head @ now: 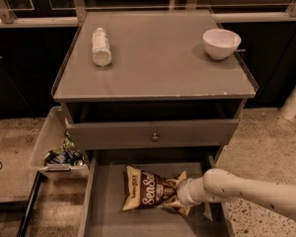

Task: Pick brown chip bag from middle drawer and place on counter

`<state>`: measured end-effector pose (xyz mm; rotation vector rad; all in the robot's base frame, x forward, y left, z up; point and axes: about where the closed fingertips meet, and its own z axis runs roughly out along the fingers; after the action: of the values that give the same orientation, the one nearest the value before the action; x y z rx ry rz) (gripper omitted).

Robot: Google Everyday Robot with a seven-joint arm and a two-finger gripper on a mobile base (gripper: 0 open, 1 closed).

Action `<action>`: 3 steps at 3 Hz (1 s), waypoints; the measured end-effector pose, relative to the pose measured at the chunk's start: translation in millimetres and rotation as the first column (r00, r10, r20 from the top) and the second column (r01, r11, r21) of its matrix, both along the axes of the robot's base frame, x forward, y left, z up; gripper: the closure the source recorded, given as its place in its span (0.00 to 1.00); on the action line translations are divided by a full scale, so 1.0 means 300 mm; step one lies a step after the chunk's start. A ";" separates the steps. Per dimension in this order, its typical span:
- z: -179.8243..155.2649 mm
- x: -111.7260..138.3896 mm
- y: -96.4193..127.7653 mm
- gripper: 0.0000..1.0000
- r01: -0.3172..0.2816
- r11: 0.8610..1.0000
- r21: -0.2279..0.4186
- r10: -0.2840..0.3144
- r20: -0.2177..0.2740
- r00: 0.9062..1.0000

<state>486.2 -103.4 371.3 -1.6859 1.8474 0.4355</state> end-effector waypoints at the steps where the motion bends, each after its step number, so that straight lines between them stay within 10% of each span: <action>1: 0.014 -0.007 0.008 1.00 -0.028 1.000 0.004 0.028 0.001 1.000; 3: 0.255 -0.019 -0.087 1.00 -0.184 0.981 0.059 0.180 0.060 0.982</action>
Offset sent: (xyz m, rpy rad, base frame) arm -0.0135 -0.0202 0.0758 0.0210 -0.0285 0.2565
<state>480.6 -129.4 447.8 -1.8121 1.6298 0.5131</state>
